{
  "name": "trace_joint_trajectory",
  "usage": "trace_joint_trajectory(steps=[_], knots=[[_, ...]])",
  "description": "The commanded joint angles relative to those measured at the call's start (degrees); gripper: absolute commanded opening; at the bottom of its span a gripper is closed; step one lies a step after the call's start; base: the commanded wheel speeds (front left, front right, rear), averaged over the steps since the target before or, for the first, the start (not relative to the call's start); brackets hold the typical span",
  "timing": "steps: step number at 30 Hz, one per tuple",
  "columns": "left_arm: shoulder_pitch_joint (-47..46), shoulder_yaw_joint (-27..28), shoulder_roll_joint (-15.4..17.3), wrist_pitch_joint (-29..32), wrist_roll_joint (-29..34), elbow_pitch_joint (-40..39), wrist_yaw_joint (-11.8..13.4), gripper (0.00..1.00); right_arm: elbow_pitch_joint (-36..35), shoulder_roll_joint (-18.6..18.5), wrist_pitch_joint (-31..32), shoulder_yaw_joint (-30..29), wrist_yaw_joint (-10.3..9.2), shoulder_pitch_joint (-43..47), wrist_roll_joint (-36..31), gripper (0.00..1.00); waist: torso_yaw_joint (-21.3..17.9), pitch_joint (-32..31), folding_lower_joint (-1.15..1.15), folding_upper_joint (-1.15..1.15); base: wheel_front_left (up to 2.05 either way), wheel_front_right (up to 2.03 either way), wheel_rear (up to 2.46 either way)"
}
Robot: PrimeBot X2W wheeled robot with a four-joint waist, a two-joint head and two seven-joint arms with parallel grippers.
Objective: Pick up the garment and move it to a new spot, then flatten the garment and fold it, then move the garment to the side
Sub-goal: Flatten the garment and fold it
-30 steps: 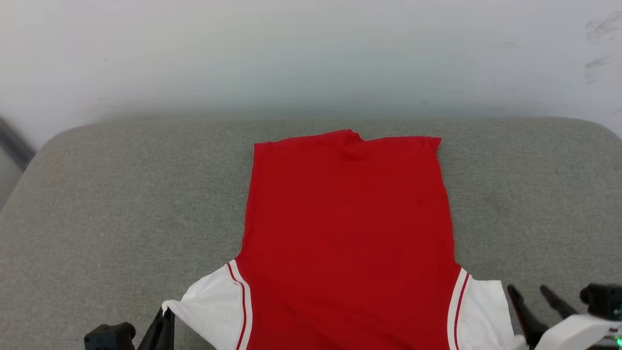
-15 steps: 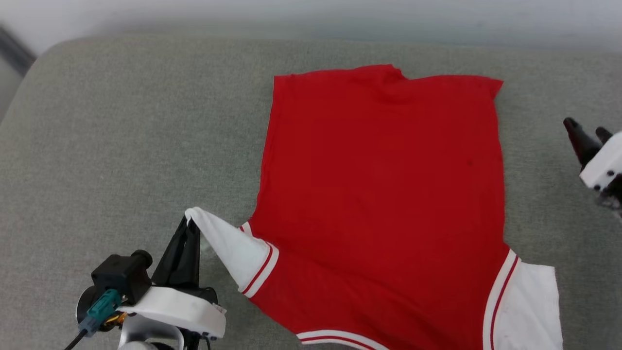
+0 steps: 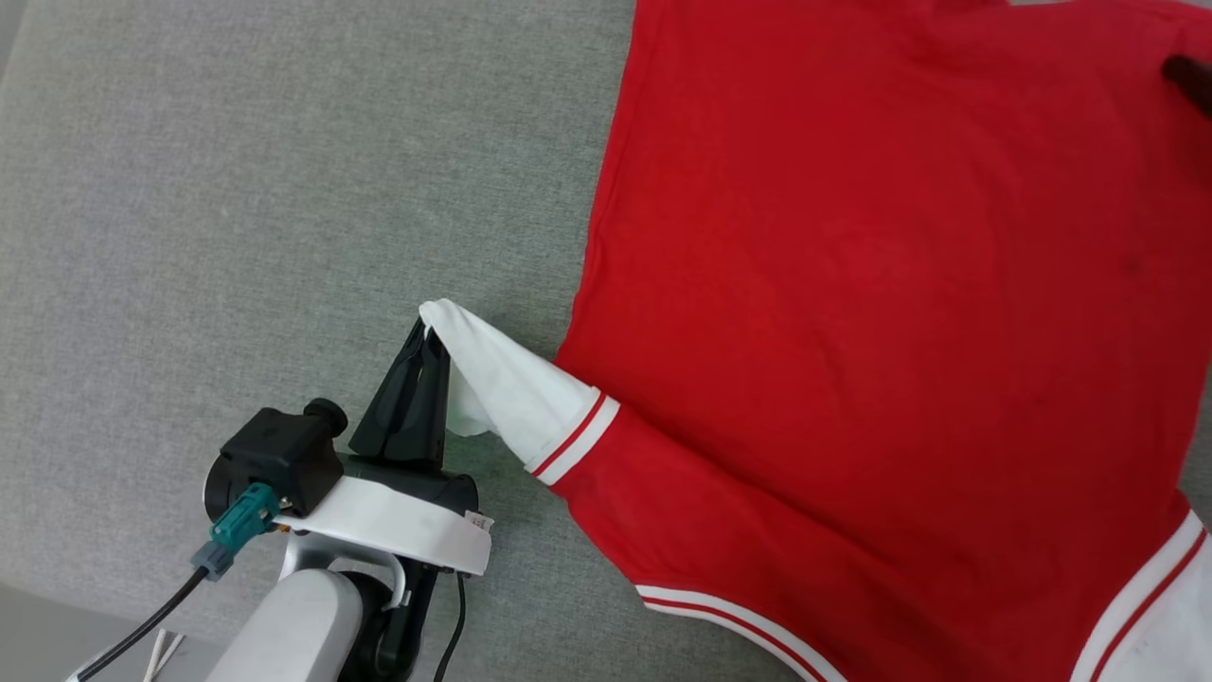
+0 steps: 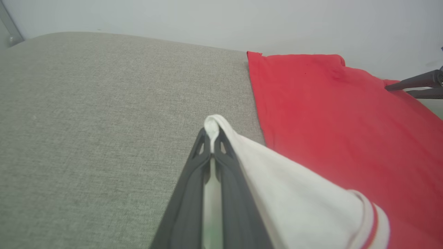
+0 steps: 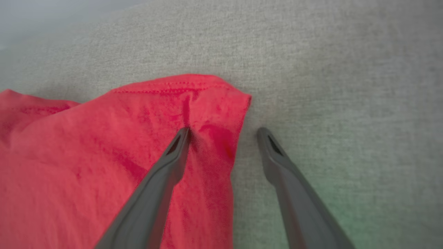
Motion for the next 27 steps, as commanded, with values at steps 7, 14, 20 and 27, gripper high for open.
trace_joint_trajectory(steps=[7, 14, 20, 27], knots=[[-1.06, -0.31, -0.79, -1.06, -0.31, 2.81, -0.83, 0.0, 5.73, 1.49, 4.49, -3.4, -0.03, 0.39, -3.98, 0.0, 1.1, -0.24, -0.02, 0.0, 0.0, 0.0, 0.0], [1.16, -0.51, -0.58, -1.13, -0.96, 5.95, -0.92, 0.0, 2.05, -0.7, 1.52, 2.0, -0.02, 0.16, -5.16, 0.0, -0.43, -6.18, -0.02, 0.0, 0.0, 0.0, 0.0], [5.66, 0.59, 0.81, -0.52, -2.11, 7.35, 0.67, 0.0, -4.63, -3.21, 1.62, 14.24, -0.02, 6.22, -0.7, 0.0, -3.87, -14.4, -0.02, 0.0, 0.0, 0.0, 0.0], [14.38, 2.48, 3.11, 0.92, -3.77, 6.21, 4.14, 0.0, -18.34, -7.24, 4.2, 21.68, -0.03, 24.55, 8.19, 0.0, -8.98, -23.31, -0.02, 0.0, 0.0, 0.0, 0.0]])
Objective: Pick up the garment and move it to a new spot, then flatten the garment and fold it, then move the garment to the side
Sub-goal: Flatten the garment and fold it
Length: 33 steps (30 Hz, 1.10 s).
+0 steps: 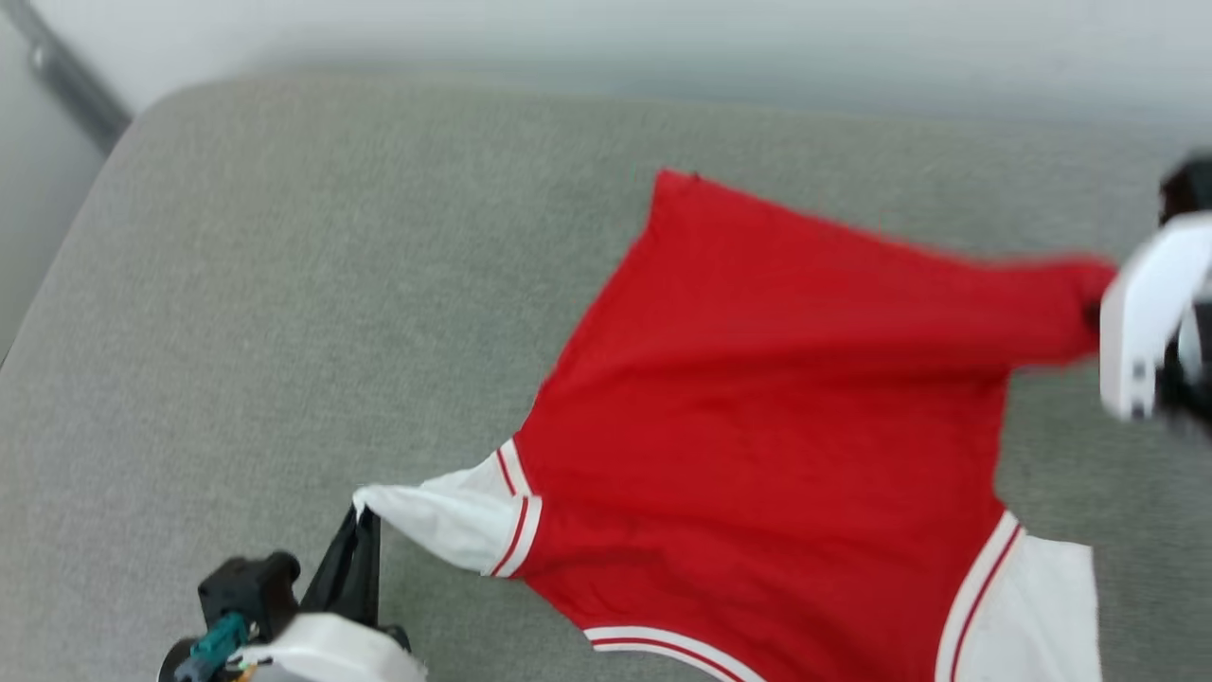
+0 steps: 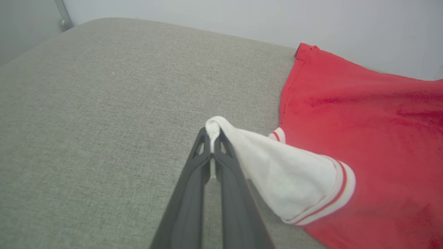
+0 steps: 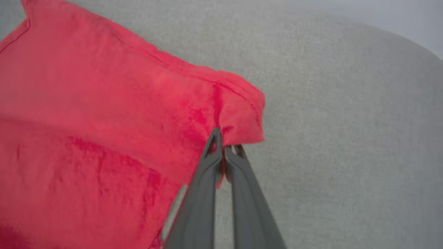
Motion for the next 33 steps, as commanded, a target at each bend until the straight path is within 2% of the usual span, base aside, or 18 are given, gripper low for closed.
trace_joint_trajectory(steps=[1, 4, 7, 10, 11, 16, 17, 18, 20, 24, 29, 33], knots=[[2.2, 0.2, 0.86, 0.65, -0.25, -0.55, 0.7, 0.0, -3.36, -1.34, 1.05, -0.02, -0.04, 6.13, 1.3, 0.0, -4.1, -6.12, 0.0, 0.0, 0.0, 0.0, 0.0], [4.82, 0.52, 1.71, 1.69, -0.51, -1.55, 1.87, 0.0, -10.24, -2.29, 3.06, -1.0, -0.03, 18.08, 2.78, 0.0, -5.53, -8.52, 0.0, 0.0, 0.0, 0.0, 0.0], [6.62, 0.62, 2.4, 2.62, -0.78, -2.62, 2.8, 0.0, -16.68, -1.25, 5.54, -3.29, -0.04, 29.63, 2.76, 0.0, -6.83, -9.75, 0.0, 0.0, 0.0, 0.0, 0.0], [7.71, 0.26, 2.72, 3.55, -0.61, -3.35, 3.4, 0.0, -21.71, 1.71, 8.12, -6.49, -0.03, 40.89, 2.39, 0.0, -7.43, -10.63, 0.0, 0.0, 0.0, 0.0, 0.0], [7.71, 0.26, 2.72, 3.55, -0.61, -3.35, 3.4, 0.0, -21.71, 1.71, 8.12, -6.49, -0.03, 40.89, 2.39, 0.0, -7.43, -10.63, 0.0, 0.0, 0.0, 0.0, 0.0], [8.57, 0.08, 3.26, 4.55, -0.68, -4.2, 4.0, 0.0, -26.65, 9.05, 10.52, -11.19, -0.03, 54.49, 2.6, 0.0, -8.09, -11.3, 0.0, 0.0, 0.0, 0.0, 0.0], [8.53, 0.05, 3.37, 4.71, -0.7, -4.46, 4.13, 0.0, -27.29, 10.35, 10.33, -12.06, -0.03, 55.85, 2.35, 0.42, -8.27, -11.3, 0.0, 0.0, 0.0, 0.0, 0.0], [8.57, 0.12, 3.46, 4.81, -0.74, -4.7, 4.32, 0.0, -27.84, 11.52, 9.91, -12.87, -0.03, 56.64, 1.87, 1.0, -8.52, -11.32, 0.0, 0.0, 0.0, 0.0, 0.0], [8.64, 0.09, 3.67, 5.12, -0.7, -5.09, 4.51, 0.0, -28.73, 13.93, 7.88, -15.14, -0.03, 57.44, 1.66, 1.0, -8.86, -11.37, 0.0, 0.0, 0.0, 0.0, 0.0], [8.32, 0.1, 4.16, 5.7, -0.65, -5.84, 4.6, 0.0, -30.88, 15.9, 0.53, -18.39, -0.03, 55.47, 1.65, 1.0, -9.26, -11.3, 0.0, 0.0, 0.0, 0.0, 0.0], [7.43, 0.08, 4.4, 6.12, -0.46, -6.85, 4.86, 0.0, -31.39, 15.34, -11.71, -21.57, -0.03, 50.14, 1.65, 1.0, -9.63, -10.51, 0.0, 0.0, 0.0, 0.0, 0.0], [5.77, -0.08, 4.4, 6.16, -0.17, -7.7, 4.6, 0.0, -29.33, 14.2, -18.21, -21.48, -0.03, 43.29, 2.5, 1.0, -9.44, -8.47, 0.0, 0.0, 0.0, 0.0, 0.0]])
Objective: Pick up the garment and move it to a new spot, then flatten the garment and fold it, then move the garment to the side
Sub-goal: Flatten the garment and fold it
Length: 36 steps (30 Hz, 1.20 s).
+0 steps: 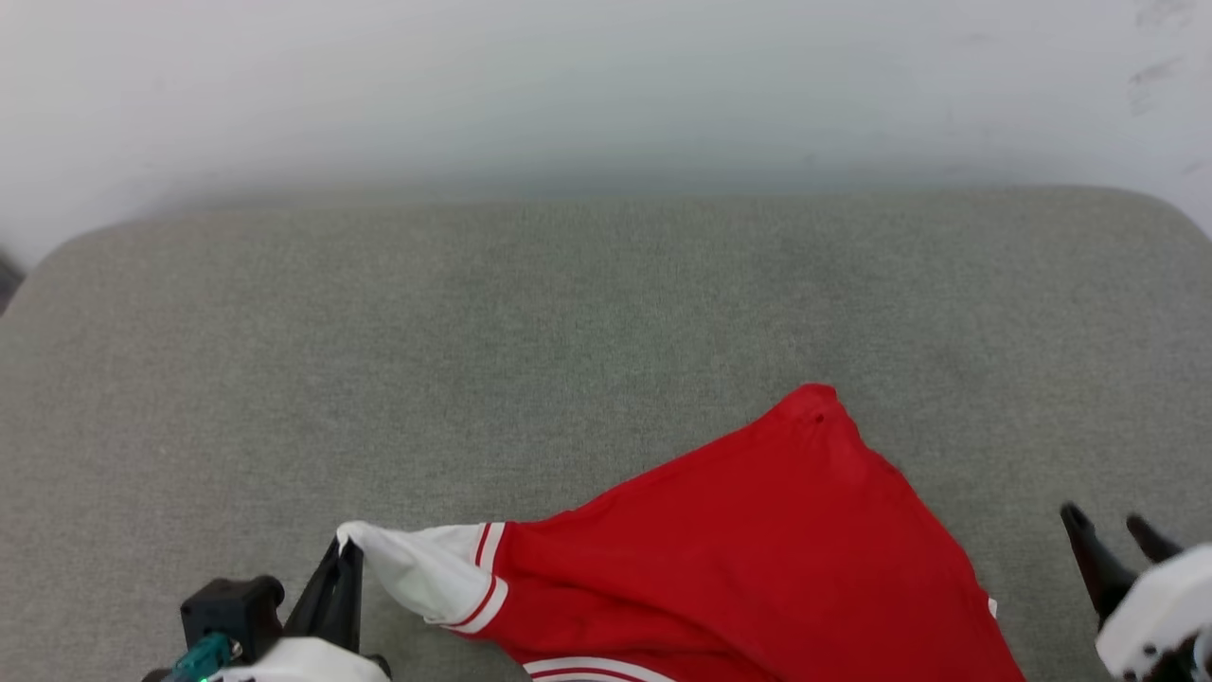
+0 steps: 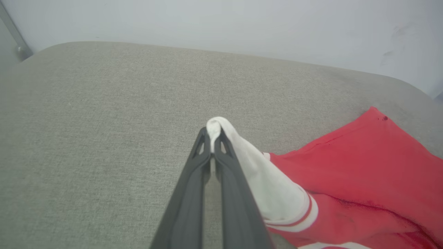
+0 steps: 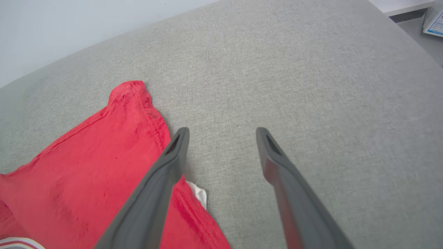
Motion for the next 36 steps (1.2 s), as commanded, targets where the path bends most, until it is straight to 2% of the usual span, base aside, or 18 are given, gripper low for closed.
trace_joint_trajectory(steps=[1, 5, 11, 15, 23, 28, 29, 30, 31, 36], knots=[[-1.39, 0.14, 0.12, -0.02, 0.38, -0.38, -0.12, 0.0, 0.86, -0.84, -0.06, 0.85, -0.02, -2.39, -0.16, 1.0, 0.25, 1.51, 0.0, 0.0, 0.0, 0.0, 0.0], [-4.72, -0.54, -0.23, -0.13, 1.1, -1.14, -1.06, 0.0, 4.01, -2.83, 3.47, 4.5, -0.02, -11.01, -0.01, 1.0, 1.41, 5.62, 0.0, 0.0, 0.0, 0.0, 0.0], [-10.67, -1.87, -0.84, -0.45, 2.45, -0.55, -2.98, 0.0, 8.5, -6.2, 17.27, 11.86, -0.02, -22.68, 0.71, 1.0, 4.08, 11.26, 0.0, 0.0, 0.0, 0.0, 0.0], [-13.47, -2.59, -1.92, -1.34, 2.68, 0.29, -4.07, 0.0, 11.72, -6.8, 24.84, 14.9, -0.02, -28.81, 0.29, 1.0, 6.27, 14.08, 0.0, 0.0, 0.0, 0.0, 0.0], [-17.14, -4.11, -4.06, -2.99, 2.74, 2.98, -5.99, 0.0, 19.89, -7.04, 28.41, 19.18, -0.02, -36.25, -0.29, 1.0, 9.47, 17.89, 0.0, 0.0, 0.0, 0.0, 0.0], [-18.66, -4.83, -4.94, -3.6, 2.52, 4.9, -6.95, 0.0, 27.18, -6.97, 31.38, 21.51, -0.05, -36.17, -1.43, 1.0, 10.65, 18.3, 0.0, 0.0, 0.0, 0.0, 0.0], [-18.85, -4.89, -5.05, -3.76, 2.47, 5.33, -7.08, 0.0, 28.09, -6.82, 32.01, 21.79, -0.05, -36.11, -1.22, 0.91, 10.75, 18.14, 0.0, 0.0, 0.0, 0.0, 0.0], [-19.0, -4.91, -5.17, -3.93, 2.41, 5.68, -7.18, 0.0, 28.56, -6.67, 32.22, 22.2, -0.04, -35.99, -1.0, 0.3, 10.77, 17.9, 0.0, 0.0, 0.0, 0.0, 0.0], [-19.07, -4.96, -5.27, -4.01, 2.33, 6.0, -7.26, 0.0, 28.74, -6.66, 31.99, 22.44, -0.04, -36.16, -0.85, 0.0, 10.77, 17.58, 0.0, 0.0, 0.0, 0.0, 0.0], [-18.77, -5.23, -4.87, -4.35, 2.63, 7.74, -7.26, 0.0, 27.61, -7.11, 29.35, 24.01, -0.01, -37.33, -0.22, 0.0, 10.1, 14.39, 0.0, 0.0, 0.0, 0.0, 0.0]])
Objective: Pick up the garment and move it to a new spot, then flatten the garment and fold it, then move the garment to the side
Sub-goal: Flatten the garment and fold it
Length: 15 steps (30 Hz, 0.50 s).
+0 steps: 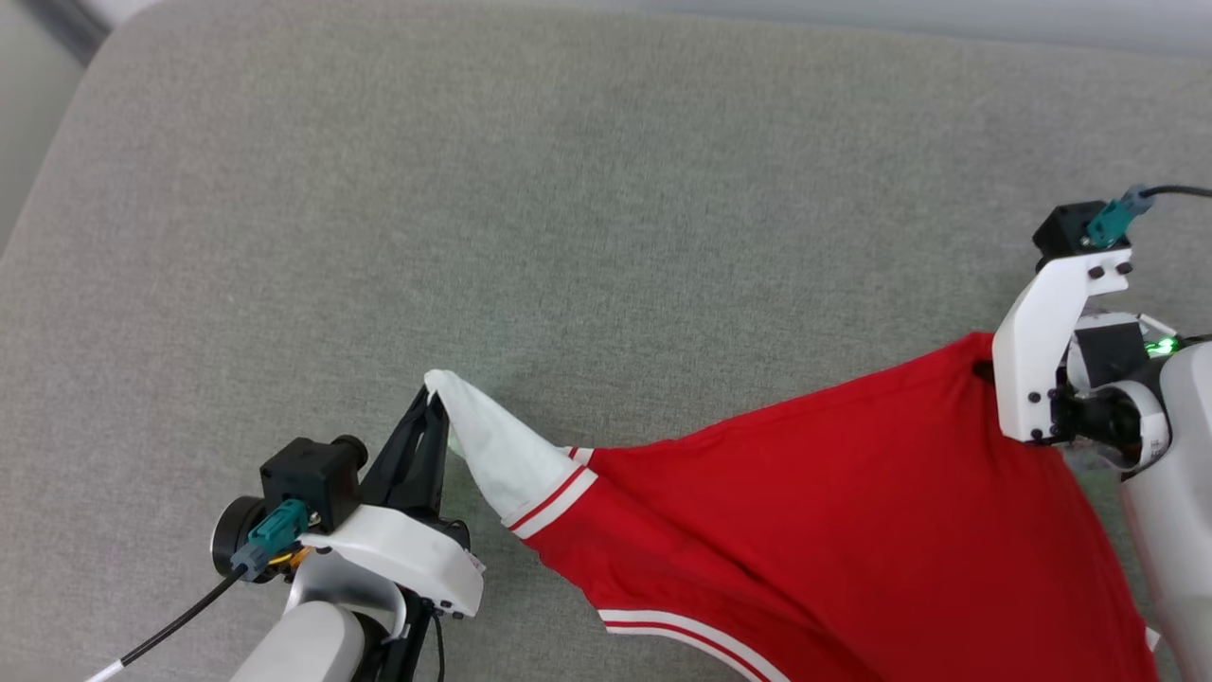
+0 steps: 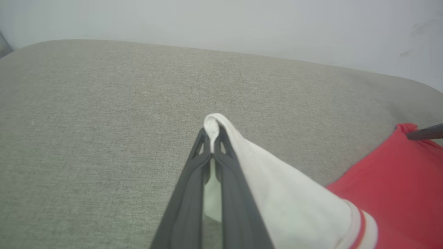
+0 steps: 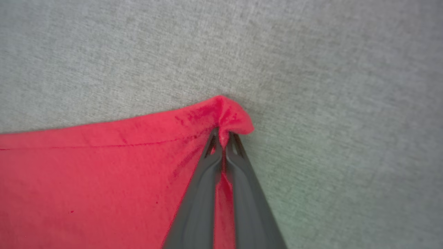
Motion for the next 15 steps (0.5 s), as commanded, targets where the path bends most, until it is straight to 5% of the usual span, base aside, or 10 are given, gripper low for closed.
trace_joint_trajectory(steps=[1, 15], knots=[[-0.82, -0.1, 0.07, -0.32, 0.23, 0.25, -0.35, 0.0, 0.92, 0.54, -0.92, 0.77, 0.0, 2.01, 0.65, 0.0, -0.58, -2.33, -0.01, 0.0, 0.0, 0.0, 0.0], [-16.58, 2.41, 3.11, 5.79, -1.44, 10.14, -4.59, 0.0, 0.64, -0.44, -17.36, 0.14, -0.01, -2.76, -2.08, 0.0, -6.42, -13.93, -0.01, 0.0, 0.0, 0.0, 0.0]])
